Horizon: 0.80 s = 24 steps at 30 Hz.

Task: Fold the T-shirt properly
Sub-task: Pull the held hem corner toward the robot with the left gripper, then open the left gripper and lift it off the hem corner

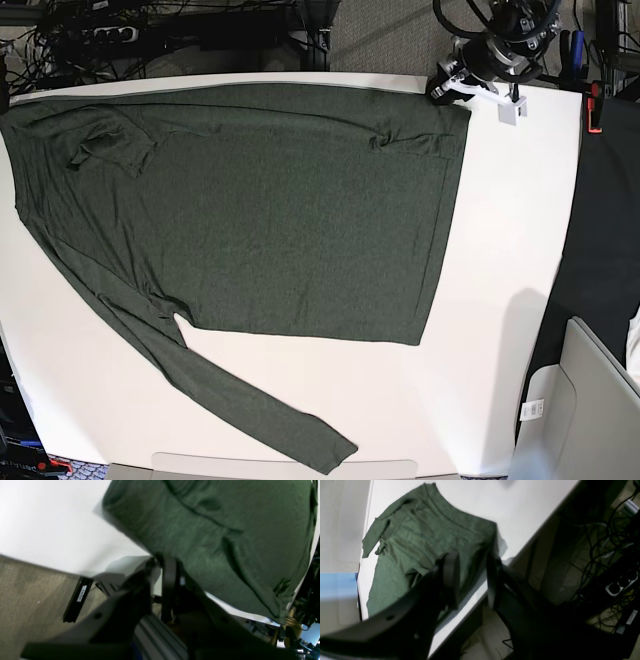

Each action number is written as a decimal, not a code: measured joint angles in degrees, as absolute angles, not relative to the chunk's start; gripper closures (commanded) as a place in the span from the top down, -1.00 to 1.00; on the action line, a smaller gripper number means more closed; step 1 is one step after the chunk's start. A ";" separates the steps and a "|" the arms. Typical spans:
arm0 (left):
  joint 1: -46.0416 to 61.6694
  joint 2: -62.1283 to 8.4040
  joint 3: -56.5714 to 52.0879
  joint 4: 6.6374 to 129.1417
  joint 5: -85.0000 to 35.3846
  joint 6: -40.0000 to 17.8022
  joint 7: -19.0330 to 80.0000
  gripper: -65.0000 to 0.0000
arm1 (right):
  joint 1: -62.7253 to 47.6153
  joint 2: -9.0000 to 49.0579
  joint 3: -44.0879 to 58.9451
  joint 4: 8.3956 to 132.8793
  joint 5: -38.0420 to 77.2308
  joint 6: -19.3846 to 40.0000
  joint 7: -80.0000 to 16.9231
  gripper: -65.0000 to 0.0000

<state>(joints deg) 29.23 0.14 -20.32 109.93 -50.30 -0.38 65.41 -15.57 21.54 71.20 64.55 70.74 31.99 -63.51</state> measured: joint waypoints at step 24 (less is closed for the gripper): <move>32.38 0.40 -28.49 110.28 -51.57 -0.84 64.60 -0.60 | -16.64 21.54 72.44 64.55 71.83 31.99 -63.42 -0.44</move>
